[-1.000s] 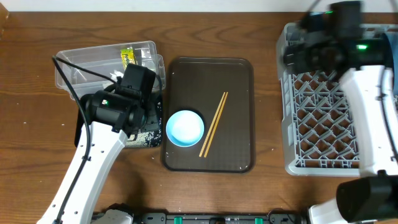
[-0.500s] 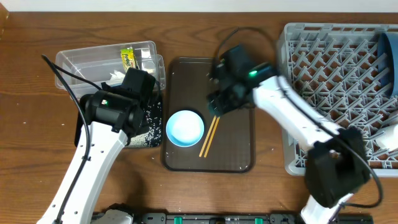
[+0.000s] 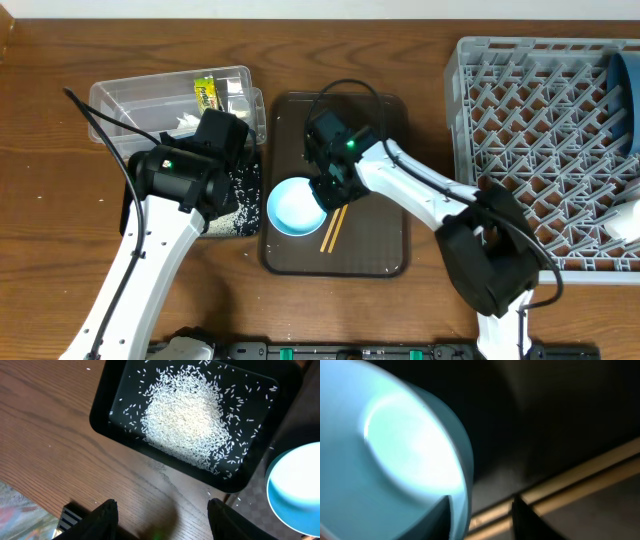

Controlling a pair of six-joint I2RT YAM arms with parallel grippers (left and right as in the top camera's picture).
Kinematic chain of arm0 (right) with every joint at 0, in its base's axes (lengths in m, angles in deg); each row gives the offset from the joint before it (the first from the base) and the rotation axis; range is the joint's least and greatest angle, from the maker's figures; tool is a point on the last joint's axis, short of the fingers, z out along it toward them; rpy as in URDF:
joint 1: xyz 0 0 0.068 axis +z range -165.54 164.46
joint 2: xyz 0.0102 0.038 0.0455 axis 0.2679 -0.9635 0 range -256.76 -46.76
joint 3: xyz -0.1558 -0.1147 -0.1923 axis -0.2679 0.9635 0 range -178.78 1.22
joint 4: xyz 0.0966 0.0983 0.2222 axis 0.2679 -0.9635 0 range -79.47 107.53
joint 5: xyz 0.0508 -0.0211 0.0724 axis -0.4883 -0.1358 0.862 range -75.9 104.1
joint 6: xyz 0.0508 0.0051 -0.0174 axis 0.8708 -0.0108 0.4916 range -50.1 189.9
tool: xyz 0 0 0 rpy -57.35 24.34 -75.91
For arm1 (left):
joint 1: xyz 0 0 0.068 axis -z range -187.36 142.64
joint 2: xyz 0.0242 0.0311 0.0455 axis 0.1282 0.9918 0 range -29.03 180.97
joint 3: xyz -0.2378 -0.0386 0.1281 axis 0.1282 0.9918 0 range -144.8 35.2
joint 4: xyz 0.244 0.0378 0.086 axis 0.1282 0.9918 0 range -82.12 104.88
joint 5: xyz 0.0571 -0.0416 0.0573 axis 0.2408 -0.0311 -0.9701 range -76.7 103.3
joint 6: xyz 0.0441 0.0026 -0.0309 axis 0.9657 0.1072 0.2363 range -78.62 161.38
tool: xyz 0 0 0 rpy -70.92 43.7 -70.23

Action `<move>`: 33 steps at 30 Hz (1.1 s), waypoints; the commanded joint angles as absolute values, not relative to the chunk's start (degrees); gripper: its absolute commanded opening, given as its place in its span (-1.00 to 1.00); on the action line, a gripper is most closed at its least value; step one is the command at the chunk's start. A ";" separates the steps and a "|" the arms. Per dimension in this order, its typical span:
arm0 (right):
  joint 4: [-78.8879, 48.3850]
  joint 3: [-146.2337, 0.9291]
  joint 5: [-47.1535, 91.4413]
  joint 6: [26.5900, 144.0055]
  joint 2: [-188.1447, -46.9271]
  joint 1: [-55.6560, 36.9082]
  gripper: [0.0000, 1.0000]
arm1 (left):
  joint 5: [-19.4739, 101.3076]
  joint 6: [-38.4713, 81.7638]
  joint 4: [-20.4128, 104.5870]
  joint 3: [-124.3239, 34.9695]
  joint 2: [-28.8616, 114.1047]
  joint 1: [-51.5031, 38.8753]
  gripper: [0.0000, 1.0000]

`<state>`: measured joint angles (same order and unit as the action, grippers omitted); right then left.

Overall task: Sort waste into correct bins and load items into the dishwasher rack
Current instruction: 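Grasp light-blue bowl on brown tray with right gripper and lift, then carry light-blue bowl with right gripper and set it in rack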

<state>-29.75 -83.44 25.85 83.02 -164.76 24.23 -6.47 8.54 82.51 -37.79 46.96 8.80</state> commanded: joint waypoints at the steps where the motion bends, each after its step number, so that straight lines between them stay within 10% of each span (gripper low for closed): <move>1: -28.84 -83.46 25.06 85.54 -165.19 24.71 -0.81 | -7.78 7.84 82.80 -38.10 46.96 8.45 0.21; 13: -33.69 -92.73 16.95 85.06 -158.77 17.32 -0.98 | -7.78 7.84 82.82 -38.10 46.96 8.45 0.21; 27: -40.31 -93.19 -50.83 79.07 -147.58 3.29 -0.98 | -7.78 7.84 81.99 -38.10 46.96 8.45 0.21; 33: -40.42 -92.68 -58.30 79.11 -147.60 -4.34 -0.98 | -7.78 7.84 81.97 -38.10 46.96 8.45 0.21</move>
<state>-40.14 -92.90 -47.26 79.66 -147.62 -0.77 -6.58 8.54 81.79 -37.79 46.96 8.80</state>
